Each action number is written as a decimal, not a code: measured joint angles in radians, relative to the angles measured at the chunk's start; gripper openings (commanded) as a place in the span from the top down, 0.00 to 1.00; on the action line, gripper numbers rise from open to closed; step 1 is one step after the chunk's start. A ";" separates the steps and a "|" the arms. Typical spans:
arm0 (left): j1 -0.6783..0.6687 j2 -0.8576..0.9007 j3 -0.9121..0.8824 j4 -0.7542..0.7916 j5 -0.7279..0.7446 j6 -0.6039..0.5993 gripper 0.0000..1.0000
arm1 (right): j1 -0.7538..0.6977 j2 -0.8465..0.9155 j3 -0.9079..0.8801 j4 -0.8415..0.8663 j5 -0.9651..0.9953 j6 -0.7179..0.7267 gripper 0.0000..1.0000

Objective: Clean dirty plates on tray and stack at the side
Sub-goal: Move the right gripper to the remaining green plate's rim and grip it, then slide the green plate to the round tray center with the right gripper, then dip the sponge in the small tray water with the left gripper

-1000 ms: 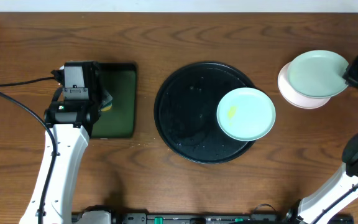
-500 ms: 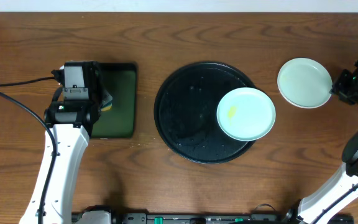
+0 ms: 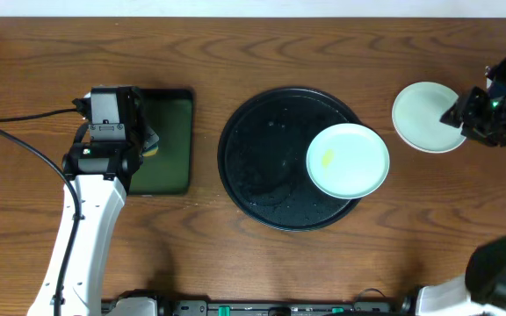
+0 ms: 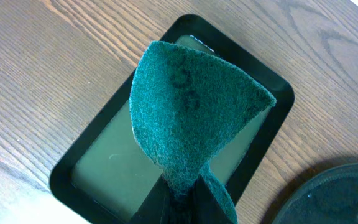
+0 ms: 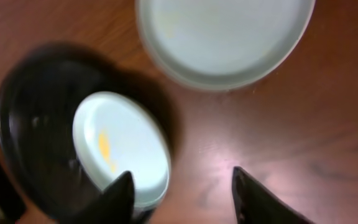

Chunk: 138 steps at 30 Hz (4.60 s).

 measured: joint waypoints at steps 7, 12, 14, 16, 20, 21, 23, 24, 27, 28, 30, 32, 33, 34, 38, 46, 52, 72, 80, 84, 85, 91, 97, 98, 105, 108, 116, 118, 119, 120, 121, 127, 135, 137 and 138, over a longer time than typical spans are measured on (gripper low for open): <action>0.000 0.000 0.000 0.000 0.000 0.000 0.92 | 0.170 -0.099 -0.187 0.062 0.110 0.054 0.35; 0.000 0.000 0.000 0.000 0.026 0.000 0.93 | 0.227 -0.077 -0.396 0.204 0.147 0.116 0.33; 0.000 0.000 0.000 0.000 0.033 0.000 0.92 | 0.242 -0.077 -0.465 0.264 0.153 0.139 0.29; 0.000 0.000 0.000 0.000 0.036 0.000 0.93 | 0.251 -0.077 -0.524 0.331 0.151 0.155 0.26; 0.000 0.000 0.000 0.000 0.042 0.000 0.92 | 0.254 -0.077 -0.599 0.420 0.129 0.169 0.33; 0.000 0.000 0.000 0.000 0.044 0.000 0.93 | 0.254 -0.077 -0.614 0.437 0.123 0.172 0.37; 0.000 0.000 0.000 0.000 0.045 0.000 0.92 | 0.254 -0.077 -0.643 0.469 0.115 0.179 0.46; 0.000 0.000 0.000 0.000 0.045 0.000 0.92 | 0.255 -0.077 -0.657 0.488 0.113 0.183 0.50; 0.000 0.000 0.000 0.000 0.048 0.000 0.92 | 0.257 -0.077 -0.686 0.538 0.108 0.192 0.51; 0.000 0.000 0.000 0.000 0.049 0.000 0.93 | 0.257 -0.077 -0.693 0.555 0.108 0.193 0.52; 0.000 0.000 0.000 0.000 0.049 0.000 0.93 | 0.257 -0.077 -0.699 0.584 0.109 0.193 0.52; 0.000 0.000 0.000 0.000 0.050 0.000 0.93 | 0.257 -0.077 -0.700 0.622 0.117 0.193 0.51; 0.000 0.000 0.000 0.000 0.051 0.000 0.93 | 0.257 -0.077 -0.700 0.639 0.124 0.193 0.51; 0.000 0.000 0.000 0.000 0.051 0.000 0.92 | 0.257 -0.077 -0.700 0.650 0.129 0.193 0.51; 0.000 0.000 0.000 0.000 0.052 0.000 0.93 | 0.257 -0.054 -0.700 0.685 0.151 0.191 0.49; 0.000 0.000 0.000 0.002 0.052 0.000 0.92 | 0.271 -0.027 -0.700 0.692 0.166 0.184 0.67; 0.000 0.000 0.000 0.004 0.052 0.000 0.92 | 0.286 -0.027 -0.700 0.694 0.164 0.179 0.99; 0.000 0.000 -0.005 0.025 0.052 0.000 0.92 | 0.567 -0.023 -0.588 0.750 0.072 0.231 0.99; 0.000 0.083 -0.032 0.144 0.064 0.000 0.92 | 0.605 0.082 -0.588 0.792 0.103 0.266 0.99; 0.000 0.176 -0.032 0.209 0.092 -0.005 0.92 | 0.605 0.125 -0.589 0.816 0.082 0.276 0.99; 0.000 0.203 -0.032 0.223 0.094 -0.004 0.92 | 0.605 0.133 -0.589 0.818 0.075 0.278 0.99; 0.002 0.336 -0.032 0.269 0.077 -0.005 0.93 | 0.605 0.156 -0.589 0.818 0.054 0.281 0.99; 0.034 0.445 -0.032 0.288 0.069 -0.005 0.92 | 0.606 0.156 -0.589 0.819 0.047 0.281 0.99; 0.041 0.462 -0.032 0.291 0.069 -0.005 0.92 | 0.607 0.156 -0.589 0.819 0.047 0.281 0.99; 0.071 0.510 -0.032 0.313 0.090 -0.004 0.93 | 0.607 0.156 -0.589 0.819 0.047 0.280 0.99; 0.073 0.509 -0.032 0.320 0.098 0.004 0.93 | 0.606 0.156 -0.589 0.819 0.047 0.278 0.99; 0.077 0.406 -0.040 0.314 0.125 0.026 0.93 | 0.607 0.156 -0.589 0.822 0.046 0.275 0.99; 0.077 0.361 -0.041 0.322 0.130 0.026 0.93 | 0.607 0.156 -0.589 0.823 0.046 0.275 0.99; 0.077 0.349 -0.041 0.323 0.130 0.026 0.93 | 0.607 0.156 -0.589 0.823 0.046 0.274 0.99; 0.077 0.343 -0.041 0.322 0.131 0.026 0.93 | 0.607 0.156 -0.589 0.824 0.046 0.274 0.99; 0.077 0.343 -0.041 0.320 0.131 0.026 0.93 | 0.607 0.156 -0.589 0.824 0.046 0.273 0.99; 0.077 0.436 -0.041 0.310 0.134 0.026 0.92 | 0.607 0.156 -0.589 0.825 0.046 0.273 0.99; 0.078 0.483 -0.041 0.311 0.130 0.026 0.93 | 0.607 0.156 -0.589 0.826 0.045 0.273 0.99; 0.078 0.472 -0.041 0.307 0.130 0.026 0.92 | 0.607 0.156 -0.589 0.826 0.044 0.273 0.99; 0.078 0.460 -0.041 0.303 0.130 0.026 0.93 | 0.607 0.156 -0.589 0.826 0.044 0.273 0.99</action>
